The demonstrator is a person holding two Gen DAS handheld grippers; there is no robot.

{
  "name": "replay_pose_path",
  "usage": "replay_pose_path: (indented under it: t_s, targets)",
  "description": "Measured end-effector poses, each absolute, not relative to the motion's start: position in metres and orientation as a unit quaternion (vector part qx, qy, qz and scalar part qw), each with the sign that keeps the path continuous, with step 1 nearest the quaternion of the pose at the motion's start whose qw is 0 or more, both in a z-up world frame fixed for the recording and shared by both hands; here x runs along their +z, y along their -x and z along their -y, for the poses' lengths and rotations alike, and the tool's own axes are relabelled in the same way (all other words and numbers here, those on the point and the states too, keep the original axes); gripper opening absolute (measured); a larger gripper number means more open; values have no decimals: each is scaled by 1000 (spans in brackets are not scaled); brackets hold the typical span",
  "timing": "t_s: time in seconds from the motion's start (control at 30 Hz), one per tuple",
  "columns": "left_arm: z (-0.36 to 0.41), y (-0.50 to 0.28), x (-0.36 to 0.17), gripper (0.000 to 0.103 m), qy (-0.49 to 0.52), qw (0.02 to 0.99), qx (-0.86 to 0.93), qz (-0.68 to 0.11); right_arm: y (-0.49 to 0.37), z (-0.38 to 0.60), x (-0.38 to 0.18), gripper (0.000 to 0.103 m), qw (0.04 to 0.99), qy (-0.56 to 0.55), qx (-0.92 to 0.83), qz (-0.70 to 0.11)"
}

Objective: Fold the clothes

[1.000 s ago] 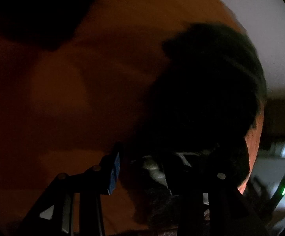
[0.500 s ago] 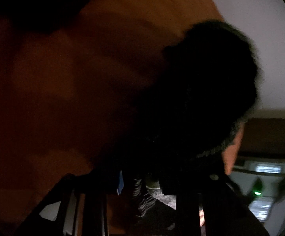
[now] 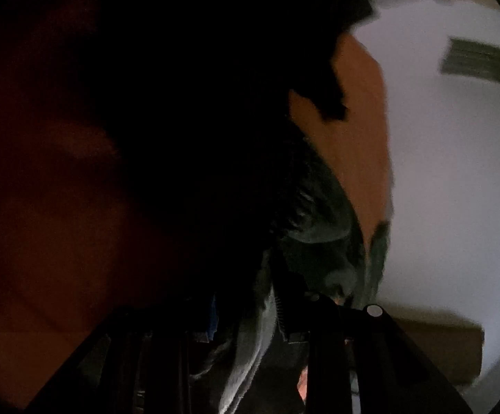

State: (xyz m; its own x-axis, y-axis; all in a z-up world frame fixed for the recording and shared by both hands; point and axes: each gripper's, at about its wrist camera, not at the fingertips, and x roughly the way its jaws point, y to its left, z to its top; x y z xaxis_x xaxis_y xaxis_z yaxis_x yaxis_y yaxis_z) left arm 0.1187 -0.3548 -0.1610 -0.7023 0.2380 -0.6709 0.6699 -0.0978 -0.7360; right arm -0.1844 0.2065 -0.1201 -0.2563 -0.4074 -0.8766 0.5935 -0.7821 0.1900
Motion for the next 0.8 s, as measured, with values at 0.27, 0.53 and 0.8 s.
replay_pose_path:
  t_s: [0.27,0.53,0.8]
  targets:
    - [355,-115,-187,29,-356,162,-660,-641,270,-286,-150,69,139,-562,-815,39]
    - [339,-101,-206,35,-372,142,-667,-630,287,-258,-211,3,106,-590,-787,142]
    - [345,-102,-211,32,-370,139,-655,-644,220,-113,-110,3,160,-435,-885,-32]
